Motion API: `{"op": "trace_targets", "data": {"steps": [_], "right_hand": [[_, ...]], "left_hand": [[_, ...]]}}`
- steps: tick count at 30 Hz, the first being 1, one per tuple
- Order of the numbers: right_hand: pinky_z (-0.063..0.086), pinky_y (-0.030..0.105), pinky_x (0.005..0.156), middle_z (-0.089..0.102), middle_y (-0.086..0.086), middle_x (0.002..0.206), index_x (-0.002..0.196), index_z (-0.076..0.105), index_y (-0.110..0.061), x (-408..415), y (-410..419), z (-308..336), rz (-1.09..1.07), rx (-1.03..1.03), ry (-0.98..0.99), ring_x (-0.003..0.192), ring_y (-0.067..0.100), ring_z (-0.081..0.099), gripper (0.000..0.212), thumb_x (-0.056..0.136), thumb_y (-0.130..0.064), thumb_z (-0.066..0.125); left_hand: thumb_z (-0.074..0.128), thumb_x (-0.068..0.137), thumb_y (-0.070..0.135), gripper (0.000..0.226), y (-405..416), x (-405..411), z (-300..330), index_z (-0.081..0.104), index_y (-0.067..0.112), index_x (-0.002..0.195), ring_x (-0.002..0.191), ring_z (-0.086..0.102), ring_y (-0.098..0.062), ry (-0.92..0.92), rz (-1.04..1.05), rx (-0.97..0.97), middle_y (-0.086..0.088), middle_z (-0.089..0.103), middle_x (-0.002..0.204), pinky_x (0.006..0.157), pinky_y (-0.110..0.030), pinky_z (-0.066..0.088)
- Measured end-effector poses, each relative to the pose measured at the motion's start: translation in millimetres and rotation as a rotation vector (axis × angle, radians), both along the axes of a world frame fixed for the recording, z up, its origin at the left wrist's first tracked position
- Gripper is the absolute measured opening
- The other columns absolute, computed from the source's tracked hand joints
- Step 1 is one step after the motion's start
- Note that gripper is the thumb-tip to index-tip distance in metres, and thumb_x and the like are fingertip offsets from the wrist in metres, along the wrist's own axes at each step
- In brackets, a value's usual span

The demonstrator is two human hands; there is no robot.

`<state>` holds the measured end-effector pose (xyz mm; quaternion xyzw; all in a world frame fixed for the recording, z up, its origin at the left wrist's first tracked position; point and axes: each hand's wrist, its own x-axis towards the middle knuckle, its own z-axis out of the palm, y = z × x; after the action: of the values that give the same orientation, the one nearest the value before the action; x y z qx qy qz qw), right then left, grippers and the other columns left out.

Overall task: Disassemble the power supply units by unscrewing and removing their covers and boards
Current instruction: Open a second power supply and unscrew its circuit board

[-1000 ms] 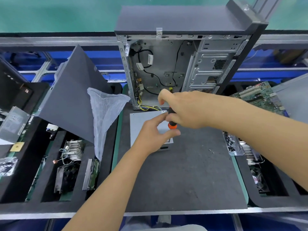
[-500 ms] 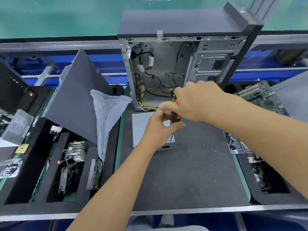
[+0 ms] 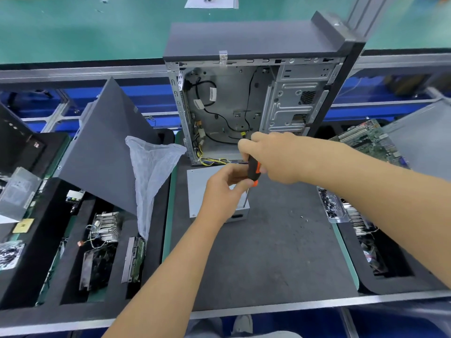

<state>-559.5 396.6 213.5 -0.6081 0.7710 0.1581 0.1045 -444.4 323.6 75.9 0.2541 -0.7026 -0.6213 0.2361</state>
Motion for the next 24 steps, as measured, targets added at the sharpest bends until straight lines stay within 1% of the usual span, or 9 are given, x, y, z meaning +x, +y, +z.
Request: {"op": "trace_targets", "data": {"steps": [2,4,7,10,13,16,20,22,24], "right_hand": [[0.03,0.038,0.072,0.033,-0.002,0.101,0.105,0.031,-0.027,0,3,0,0.044,-0.031,0.028,0.086,0.025,0.04,0.036,0.092,-0.007,0.058],[0.028,0.037,0.073,0.031,-0.003,0.1,0.106,0.034,-0.029,0,3,0,0.073,-0.051,0.021,0.089,0.024,0.038,0.036,0.09,-0.005,0.057],[0.03,0.036,0.074,0.033,-0.005,0.101,0.115,0.043,-0.031,-4,2,0,0.087,-0.031,-0.037,0.094,0.024,0.044,0.036,0.091,-0.009,0.058],[0.044,0.04,0.077,0.04,-0.005,0.092,0.119,0.045,-0.03,-6,2,1,-0.021,-0.038,-0.143,0.095,0.028,0.05,0.035,0.092,-0.049,0.059],[0.041,0.039,0.067,0.033,-0.001,0.074,0.099,0.044,-0.021,-3,3,-1,-0.171,-0.096,-0.007,0.076,0.029,0.042,0.06,0.086,-0.079,0.033],[0.036,0.037,0.066,0.038,0.004,0.076,0.088,0.046,-0.017,4,0,-3,-0.171,-0.106,0.093,0.075,0.03,0.04,0.056,0.095,-0.07,0.027],[0.037,0.036,0.056,0.038,0.004,0.076,0.103,0.042,-0.018,3,-1,-6,-0.131,-0.094,-0.046,0.066,0.026,0.045,0.036,0.101,-0.053,0.038],[0.046,0.04,0.065,0.052,0.006,0.089,0.105,0.04,-0.02,-1,1,-6,-0.095,-0.087,-0.153,0.075,0.029,0.053,0.025,0.101,-0.044,0.043],[0.041,0.041,0.076,0.054,0.0,0.101,0.103,0.037,-0.025,-4,3,-6,-0.077,-0.081,-0.224,0.089,0.028,0.051,0.018,0.1,-0.039,0.047]], "left_hand": [[0.072,0.088,0.004,0.028,-2,0,-1,0.069,0.024,0.106,0.096,0.068,-0.008,-0.019,-0.014,-0.057,0.009,0.074,0.1,0.094,-0.027,0.052],[0.069,0.091,0.006,0.03,-1,-1,0,0.066,0.033,0.104,0.096,0.065,-0.005,-0.042,-0.066,-0.15,0.012,0.069,0.101,0.092,-0.022,0.048],[0.066,0.095,0.012,0.027,0,-1,0,0.065,0.035,0.108,0.105,0.064,-0.008,-0.091,-0.087,-0.132,0.013,0.068,0.11,0.096,-0.024,0.047],[0.072,0.089,0.011,0.023,-1,1,-1,0.063,0.03,0.099,0.096,0.065,-0.001,-0.085,-0.079,-0.112,0.022,0.07,0.094,0.088,-0.016,0.046],[0.079,0.084,0.011,0.032,2,-1,-1,0.06,0.03,0.1,0.092,0.064,-0.008,-0.064,-0.05,-0.094,0.01,0.068,0.094,0.086,-0.018,0.048],[0.085,0.078,0.015,0.046,6,-3,1,0.053,0.043,0.096,0.083,0.059,0.001,-0.056,-0.03,-0.115,0.007,0.062,0.093,0.079,-0.012,0.046],[0.081,0.082,0.021,0.044,5,3,-1,0.055,0.047,0.105,0.097,0.057,0.003,-0.079,-0.091,-0.13,0.012,0.063,0.105,0.083,-0.013,0.045],[0.071,0.092,0.023,0.035,4,6,-3,0.059,0.047,0.114,0.098,0.059,0.004,-0.126,-0.139,-0.106,0.023,0.063,0.106,0.077,-0.007,0.044],[0.063,0.097,0.021,0.029,3,7,-4,0.063,0.04,0.118,0.086,0.06,0.002,-0.144,-0.131,-0.084,0.026,0.065,0.103,0.071,-0.007,0.044]]}}
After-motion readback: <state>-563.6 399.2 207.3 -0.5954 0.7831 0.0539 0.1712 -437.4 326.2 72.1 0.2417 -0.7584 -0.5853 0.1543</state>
